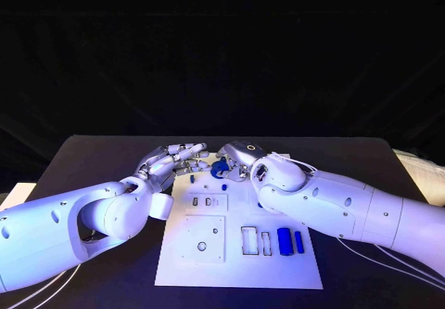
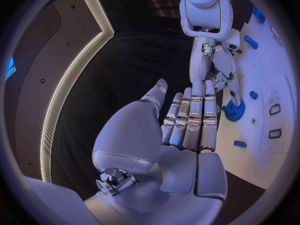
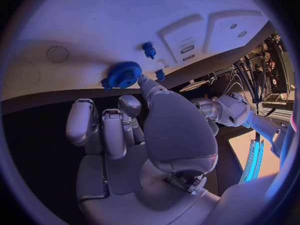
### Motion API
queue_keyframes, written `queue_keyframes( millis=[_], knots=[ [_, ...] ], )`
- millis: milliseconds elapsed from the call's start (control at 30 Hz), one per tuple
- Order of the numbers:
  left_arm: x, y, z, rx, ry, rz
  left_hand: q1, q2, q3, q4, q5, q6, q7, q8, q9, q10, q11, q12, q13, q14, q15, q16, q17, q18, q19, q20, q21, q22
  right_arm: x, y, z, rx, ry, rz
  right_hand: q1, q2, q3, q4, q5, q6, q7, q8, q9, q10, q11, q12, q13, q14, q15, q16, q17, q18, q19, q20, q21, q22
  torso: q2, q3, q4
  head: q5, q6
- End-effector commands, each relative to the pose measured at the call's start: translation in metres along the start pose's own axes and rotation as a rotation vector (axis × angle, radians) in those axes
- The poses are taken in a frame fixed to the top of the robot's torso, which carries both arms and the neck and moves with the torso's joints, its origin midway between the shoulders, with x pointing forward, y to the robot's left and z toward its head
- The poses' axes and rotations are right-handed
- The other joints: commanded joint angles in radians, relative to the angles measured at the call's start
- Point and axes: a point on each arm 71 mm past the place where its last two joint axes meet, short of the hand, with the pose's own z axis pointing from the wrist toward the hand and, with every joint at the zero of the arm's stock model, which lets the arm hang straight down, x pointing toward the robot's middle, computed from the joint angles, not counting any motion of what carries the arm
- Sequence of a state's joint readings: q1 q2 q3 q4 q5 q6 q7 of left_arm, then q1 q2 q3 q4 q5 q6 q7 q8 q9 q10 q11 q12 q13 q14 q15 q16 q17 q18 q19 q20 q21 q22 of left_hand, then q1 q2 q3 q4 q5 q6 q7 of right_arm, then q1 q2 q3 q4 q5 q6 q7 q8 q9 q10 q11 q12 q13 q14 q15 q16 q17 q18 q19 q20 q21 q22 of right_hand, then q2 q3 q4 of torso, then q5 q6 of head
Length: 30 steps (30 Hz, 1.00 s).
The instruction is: Assemble the parts on the task board
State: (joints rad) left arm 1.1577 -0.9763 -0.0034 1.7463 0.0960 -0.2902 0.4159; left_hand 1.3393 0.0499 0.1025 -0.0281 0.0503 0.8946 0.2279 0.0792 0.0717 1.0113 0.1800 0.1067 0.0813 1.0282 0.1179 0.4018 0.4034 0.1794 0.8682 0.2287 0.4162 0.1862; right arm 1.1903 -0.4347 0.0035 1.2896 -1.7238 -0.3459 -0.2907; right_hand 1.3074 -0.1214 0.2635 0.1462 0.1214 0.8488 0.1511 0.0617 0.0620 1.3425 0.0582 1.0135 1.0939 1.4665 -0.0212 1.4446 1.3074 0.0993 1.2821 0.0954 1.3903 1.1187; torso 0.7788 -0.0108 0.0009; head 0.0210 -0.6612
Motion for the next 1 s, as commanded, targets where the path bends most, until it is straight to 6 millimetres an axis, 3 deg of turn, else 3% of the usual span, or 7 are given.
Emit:
queue_keyframes(
  millis=[33, 400, 567, 700, 1000],
  knots=[
    [0.003, -0.001, 0.0, 0.011, 0.021, -0.011, 0.003, 0.007, 0.0, -0.005, 0.002, -0.006, 0.012, -0.005, 0.0, -0.007, -0.001, 0.001, -0.001, -0.007, 0.001, -0.006, 0.0, 0.002, -0.006, -0.001, -0.005, -0.001, 0.001, 0.0, 0.0, 0.002, 0.014, -0.006, -0.012, 0.003, -0.009, 0.003, 0.001, 0.019, 0.0, 0.001, 0.003, -0.005, 0.002, -0.001, 0.002, 0.057, 0.008, -0.005, 0.025, -0.01, -0.002, 0.003, -0.005, -0.001, 0.0, 0.0004, -0.0001, 0.0, -0.001],
    [0.001, -0.002, 0.0, 0.01, 0.015, -0.008, 0.003, 0.007, 0.0, -0.005, 0.002, -0.006, 0.012, -0.005, 0.0, -0.007, -0.001, 0.001, -0.001, -0.007, 0.001, -0.006, 0.0, 0.002, -0.006, -0.001, -0.005, -0.001, -0.001, -0.003, -0.009, -0.006, 0.027, 0.035, -0.032, 0.019, -0.028, 0.024, 0.02, 0.084, 0.0, 0.012, 0.01, 0.009, 0.002, 0.025, 0.028, 0.062, 0.009, 0.004, 0.041, -0.013, 0.008, 0.004, 0.001, 0.015, -0.001, 0.0013, -0.0036, 0.002, 0.0],
    [0.001, -0.001, 0.0, 0.01, 0.015, -0.008, 0.003, 0.007, 0.0, -0.005, 0.002, -0.006, 0.012, -0.005, 0.0, -0.007, -0.001, 0.001, -0.001, -0.007, 0.001, -0.006, 0.0, 0.002, -0.006, -0.001, -0.005, -0.001, 0.003, -0.004, -0.008, 0.01, 0.082, 0.051, -0.082, 0.034, -0.053, 0.062, 0.025, 0.08, 0.002, 0.002, 0.006, 0.012, 0.005, 0.035, 0.039, 0.062, 0.011, 0.006, 0.043, -0.013, 0.008, 0.006, 0.001, 0.015, 0.0, 0.0011, 0.0001, -0.002, -0.001],
    [0.001, -0.001, 0.001, 0.01, 0.015, -0.008, 0.003, 0.007, 0.0, -0.005, 0.002, -0.006, 0.012, -0.005, 0.0, -0.007, -0.001, 0.001, -0.001, -0.007, 0.001, -0.006, 0.0, 0.002, -0.006, -0.001, -0.005, -0.001, 0.005, -0.004, -0.007, 0.027, 0.094, 0.051, -0.083, 0.042, -0.053, 0.065, 0.027, 0.076, 0.002, 0.0, 0.004, 0.018, 0.005, 0.05, 0.052, 0.064, 0.011, 0.01, 0.051, -0.013, 0.01, 0.006, 0.002, 0.018, 0.0, 0.0008, 0.0024, -0.002, 0.001],
    [0.001, -0.001, 0.001, 0.01, 0.015, -0.008, 0.003, 0.007, 0.0, -0.005, 0.002, -0.006, 0.012, -0.005, 0.0, -0.007, -0.001, 0.001, -0.001, -0.007, 0.001, -0.006, 0.0, 0.002, -0.006, -0.001, -0.005, -0.001, 0.008, -0.007, -0.002, 0.06, 0.114, 0.04, -0.079, 0.045, -0.055, 0.063, 0.026, 0.06, 0.003, -0.002, 0.002, 0.016, 0.006, 0.051, 0.055, 0.063, 0.012, 0.01, 0.051, -0.013, 0.009, 0.007, 0.001, 0.016, 0.001, 0.0, 0.0013, -0.001, -0.001]
  ],
)
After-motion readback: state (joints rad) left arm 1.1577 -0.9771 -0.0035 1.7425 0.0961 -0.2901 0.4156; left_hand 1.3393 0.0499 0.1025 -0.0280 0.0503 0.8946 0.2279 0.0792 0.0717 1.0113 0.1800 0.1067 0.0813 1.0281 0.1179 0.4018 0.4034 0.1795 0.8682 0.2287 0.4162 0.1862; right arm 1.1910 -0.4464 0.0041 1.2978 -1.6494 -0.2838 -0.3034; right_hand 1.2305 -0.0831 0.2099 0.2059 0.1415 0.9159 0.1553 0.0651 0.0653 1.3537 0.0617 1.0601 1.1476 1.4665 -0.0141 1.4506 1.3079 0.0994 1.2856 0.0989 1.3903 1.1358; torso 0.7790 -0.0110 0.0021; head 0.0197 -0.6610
